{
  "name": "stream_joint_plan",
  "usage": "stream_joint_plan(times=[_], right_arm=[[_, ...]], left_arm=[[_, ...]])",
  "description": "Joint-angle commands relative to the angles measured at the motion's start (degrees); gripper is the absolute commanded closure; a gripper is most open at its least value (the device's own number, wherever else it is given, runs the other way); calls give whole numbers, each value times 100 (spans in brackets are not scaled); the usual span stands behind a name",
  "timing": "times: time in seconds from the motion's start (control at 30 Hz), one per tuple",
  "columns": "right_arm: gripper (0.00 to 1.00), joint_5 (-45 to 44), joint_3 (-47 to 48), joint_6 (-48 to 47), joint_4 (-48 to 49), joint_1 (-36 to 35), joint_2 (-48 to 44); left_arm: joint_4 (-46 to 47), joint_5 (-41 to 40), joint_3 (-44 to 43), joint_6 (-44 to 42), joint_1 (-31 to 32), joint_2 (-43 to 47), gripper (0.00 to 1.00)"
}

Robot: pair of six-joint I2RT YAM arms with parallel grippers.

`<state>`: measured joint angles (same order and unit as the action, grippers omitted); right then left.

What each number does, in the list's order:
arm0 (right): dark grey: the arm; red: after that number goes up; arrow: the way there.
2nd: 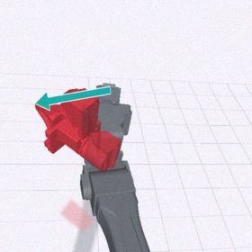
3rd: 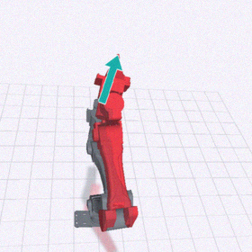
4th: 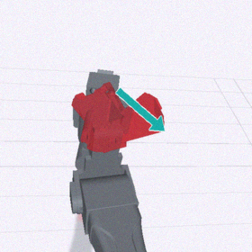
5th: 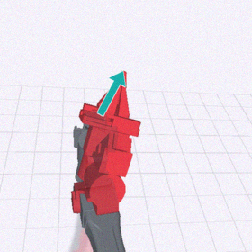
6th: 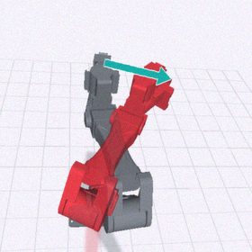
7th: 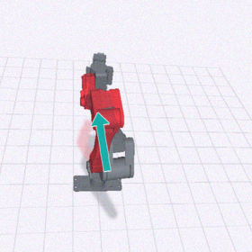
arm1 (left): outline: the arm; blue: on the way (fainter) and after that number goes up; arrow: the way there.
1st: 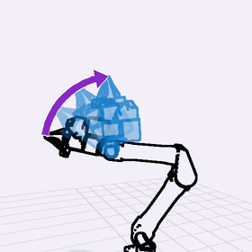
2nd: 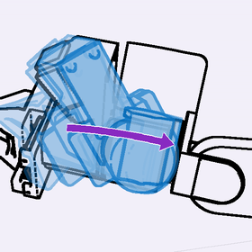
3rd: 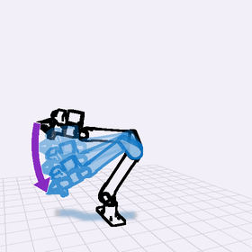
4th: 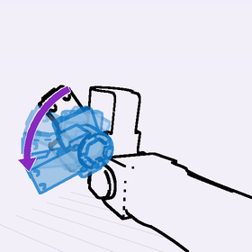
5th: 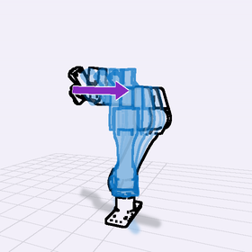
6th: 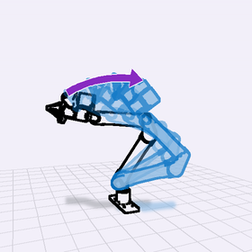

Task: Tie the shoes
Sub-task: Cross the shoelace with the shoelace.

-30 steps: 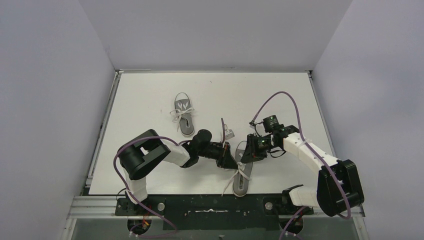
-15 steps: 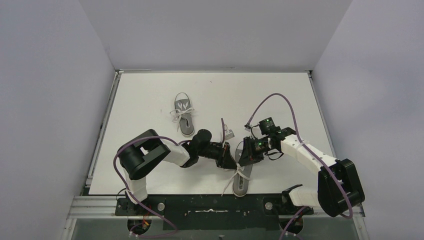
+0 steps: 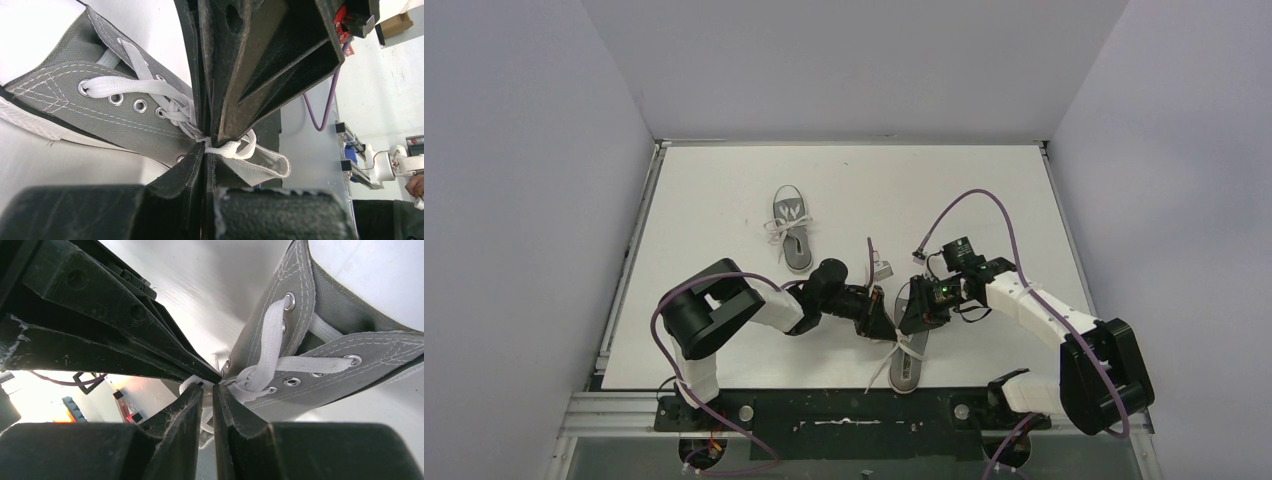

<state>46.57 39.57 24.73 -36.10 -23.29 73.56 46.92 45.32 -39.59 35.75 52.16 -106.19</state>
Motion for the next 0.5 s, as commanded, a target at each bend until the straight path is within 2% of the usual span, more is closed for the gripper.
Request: stream_joint_plan(times=[0.0, 0.47], right_arm=[[82, 317, 135, 43, 89, -35, -240], [75, 220, 130, 20, 166, -248, -19]], left_arm=[[358, 18, -268, -79, 6, 101, 100], [267, 14, -376, -92, 30, 113, 100]])
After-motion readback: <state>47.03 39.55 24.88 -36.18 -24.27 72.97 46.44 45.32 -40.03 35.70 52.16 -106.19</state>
